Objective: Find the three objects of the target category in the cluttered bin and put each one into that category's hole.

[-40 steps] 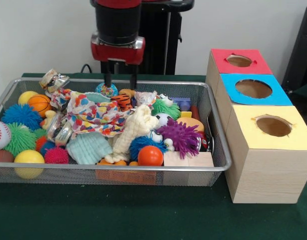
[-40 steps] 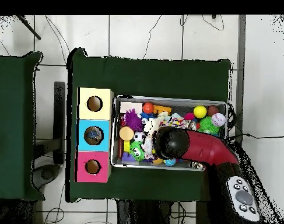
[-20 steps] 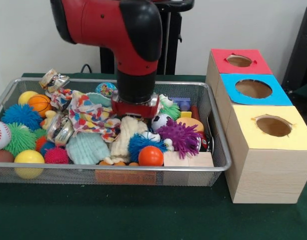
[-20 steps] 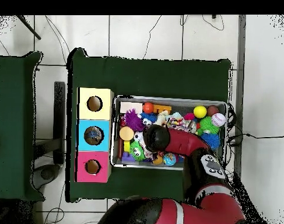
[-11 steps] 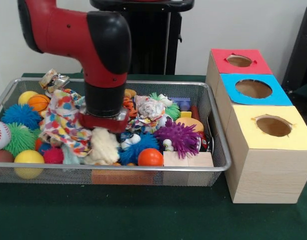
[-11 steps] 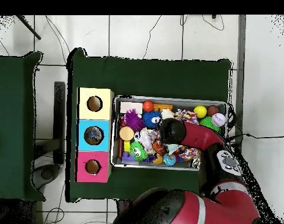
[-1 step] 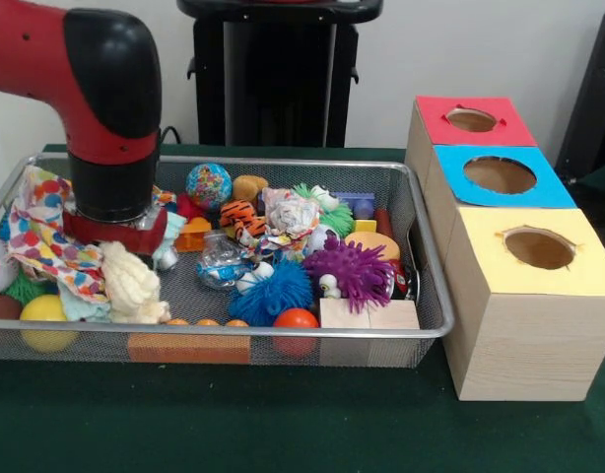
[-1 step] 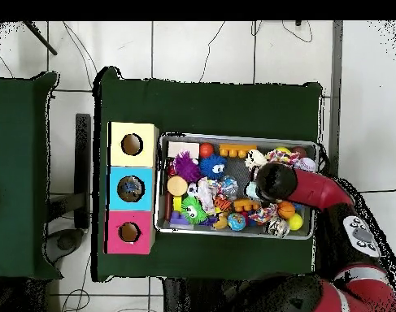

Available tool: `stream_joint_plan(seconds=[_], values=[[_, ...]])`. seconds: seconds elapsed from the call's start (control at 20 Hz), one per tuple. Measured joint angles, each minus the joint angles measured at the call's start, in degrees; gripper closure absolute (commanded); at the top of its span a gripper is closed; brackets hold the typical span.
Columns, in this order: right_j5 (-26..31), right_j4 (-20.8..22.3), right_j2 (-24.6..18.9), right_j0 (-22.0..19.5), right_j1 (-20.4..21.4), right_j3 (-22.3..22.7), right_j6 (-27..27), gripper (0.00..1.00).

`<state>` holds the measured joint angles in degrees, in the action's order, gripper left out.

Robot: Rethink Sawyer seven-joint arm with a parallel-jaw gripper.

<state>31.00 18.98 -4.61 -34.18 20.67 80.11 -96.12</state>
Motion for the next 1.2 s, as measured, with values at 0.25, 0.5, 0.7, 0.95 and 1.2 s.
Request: stream_joint_plan(seconds=[0.25,0.5,0.7,0.95,1.2], values=[[5.88,1.93,-3.56,-2.32,0.94,-0.72,1.08,0.00],[6.31,2.67,-6.12,-4.42,1.44,0.06,1.54,0.00],[6.30,2.69,-6.87,-5.23,3.29,2.30,1.54,0.00],[6.31,2.72,-6.86,-5.64,7.84,5.99,1.54,0.00],[6.31,2.94,-6.84,-6.15,10.57,6.89,1.54,0.00]])
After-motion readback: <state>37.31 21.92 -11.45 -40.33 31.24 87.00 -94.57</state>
